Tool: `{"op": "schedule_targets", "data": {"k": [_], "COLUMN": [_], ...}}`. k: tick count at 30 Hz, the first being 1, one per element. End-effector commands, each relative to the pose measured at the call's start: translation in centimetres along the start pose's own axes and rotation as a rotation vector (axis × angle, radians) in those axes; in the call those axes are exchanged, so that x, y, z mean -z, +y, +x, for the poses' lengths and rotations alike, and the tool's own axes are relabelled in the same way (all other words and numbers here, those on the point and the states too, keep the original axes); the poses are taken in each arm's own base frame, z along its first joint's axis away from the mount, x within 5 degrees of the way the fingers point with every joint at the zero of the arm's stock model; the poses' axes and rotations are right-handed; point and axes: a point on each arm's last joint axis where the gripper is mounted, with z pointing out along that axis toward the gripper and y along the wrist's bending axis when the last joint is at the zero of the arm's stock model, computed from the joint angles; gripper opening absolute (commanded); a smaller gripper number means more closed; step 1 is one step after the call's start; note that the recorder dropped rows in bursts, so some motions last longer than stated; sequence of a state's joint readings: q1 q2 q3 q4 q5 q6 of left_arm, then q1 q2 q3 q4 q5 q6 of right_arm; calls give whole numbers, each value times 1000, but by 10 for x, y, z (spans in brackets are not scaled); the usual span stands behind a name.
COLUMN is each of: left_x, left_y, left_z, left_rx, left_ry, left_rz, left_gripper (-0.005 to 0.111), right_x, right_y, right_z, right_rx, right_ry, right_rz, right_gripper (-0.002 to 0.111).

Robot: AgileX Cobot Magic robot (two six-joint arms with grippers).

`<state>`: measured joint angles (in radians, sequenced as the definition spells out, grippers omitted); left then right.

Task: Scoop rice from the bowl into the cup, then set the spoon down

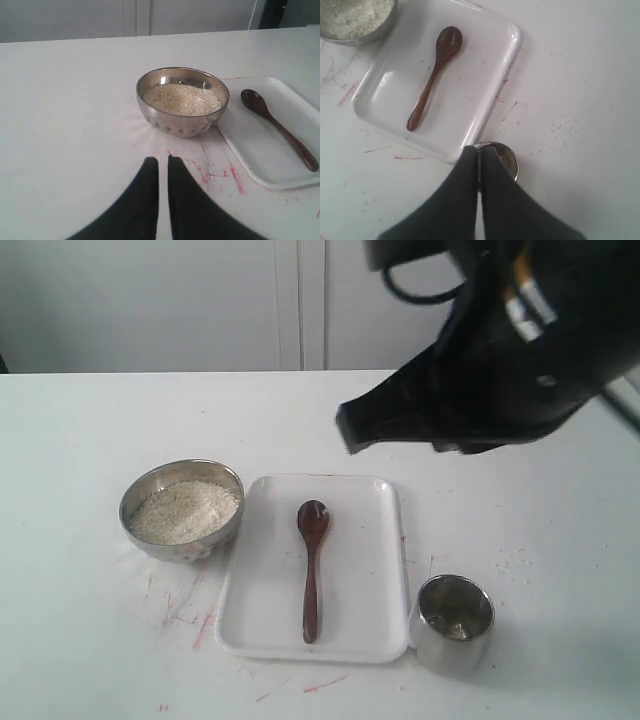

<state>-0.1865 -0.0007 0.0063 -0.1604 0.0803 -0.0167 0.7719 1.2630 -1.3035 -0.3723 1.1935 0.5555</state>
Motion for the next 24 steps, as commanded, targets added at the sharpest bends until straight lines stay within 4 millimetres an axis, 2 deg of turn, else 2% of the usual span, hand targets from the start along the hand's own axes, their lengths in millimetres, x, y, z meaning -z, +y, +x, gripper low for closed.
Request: {"op": "schedule_targets", "data": {"k": [1,4,8,10,14,24], "left_x": [0,0,0,0,0,0], "left_y": [-1,-1,-1,-1,-1,-1], "left_z": [-2,-2,-2,-2,-2,-2], "left_rx": [12,12,12,12,12,12], "left_ry": [-9,-9,-9,-9,-9,-9], "left_rz": [3,3,3,3,3,3], "left_gripper": [14,14,14,14,14,14], "right_x": [39,53,64,71,73,75], "right_y": [-21,-33,-46,-49,-54,-50], "right_z": [16,42,102,121,134,128], "right_rx": [23,41,79,62,46,25], "right_ry": [-68,-84,-52,-103,-165,-239], "right_rz": [-55,-103,-274,-370,-402,-452], "right_gripper": [0,0,0,0,0,0]}}
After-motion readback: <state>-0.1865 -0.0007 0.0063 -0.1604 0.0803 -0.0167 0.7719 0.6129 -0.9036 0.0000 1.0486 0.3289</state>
